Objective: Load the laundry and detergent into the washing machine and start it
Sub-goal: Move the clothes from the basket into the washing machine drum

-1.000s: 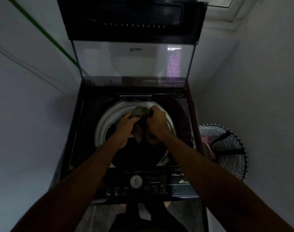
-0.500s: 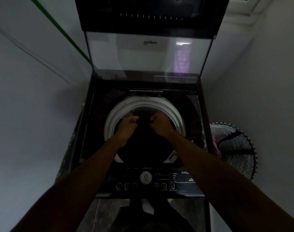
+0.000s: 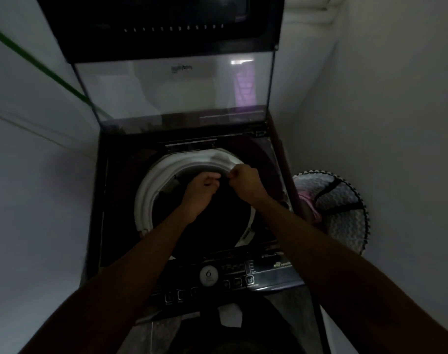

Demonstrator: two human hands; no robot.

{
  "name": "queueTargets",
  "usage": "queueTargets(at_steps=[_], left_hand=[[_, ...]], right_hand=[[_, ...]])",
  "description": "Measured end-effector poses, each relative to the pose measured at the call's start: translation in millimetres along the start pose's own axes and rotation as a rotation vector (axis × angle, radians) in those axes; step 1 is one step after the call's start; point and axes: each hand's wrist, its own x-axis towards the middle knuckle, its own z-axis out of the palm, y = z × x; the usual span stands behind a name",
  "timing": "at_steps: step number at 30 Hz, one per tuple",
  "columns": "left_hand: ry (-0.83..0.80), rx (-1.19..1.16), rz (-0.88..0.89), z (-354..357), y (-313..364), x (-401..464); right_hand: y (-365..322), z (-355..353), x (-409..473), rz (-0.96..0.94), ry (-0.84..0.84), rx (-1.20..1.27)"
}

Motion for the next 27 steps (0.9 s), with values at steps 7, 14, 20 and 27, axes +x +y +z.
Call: queueTargets(at_steps=[7, 14, 20, 27], left_hand=[[-0.076, 0.093, 0.154, 73.0, 37.9, 10.2], [-0.076, 0.381, 0.477, 152.5, 68.9, 25.2], [-0.054, 0.485, 0.544, 218.3, 95.3, 57.3], [-0.428, 0.751, 0.398, 310.1, 66.8, 90.7]], right_hand=[[39.9, -56.7, -18.7, 0.018, 0.205, 0.026], [129.4, -106.3, -16.2, 0.276, 0.263, 0.102], [234.1, -123.0, -13.3, 0.426, 0.136, 0.131], [330.5, -109.4, 11.6, 0.532, 0.027, 0.230]])
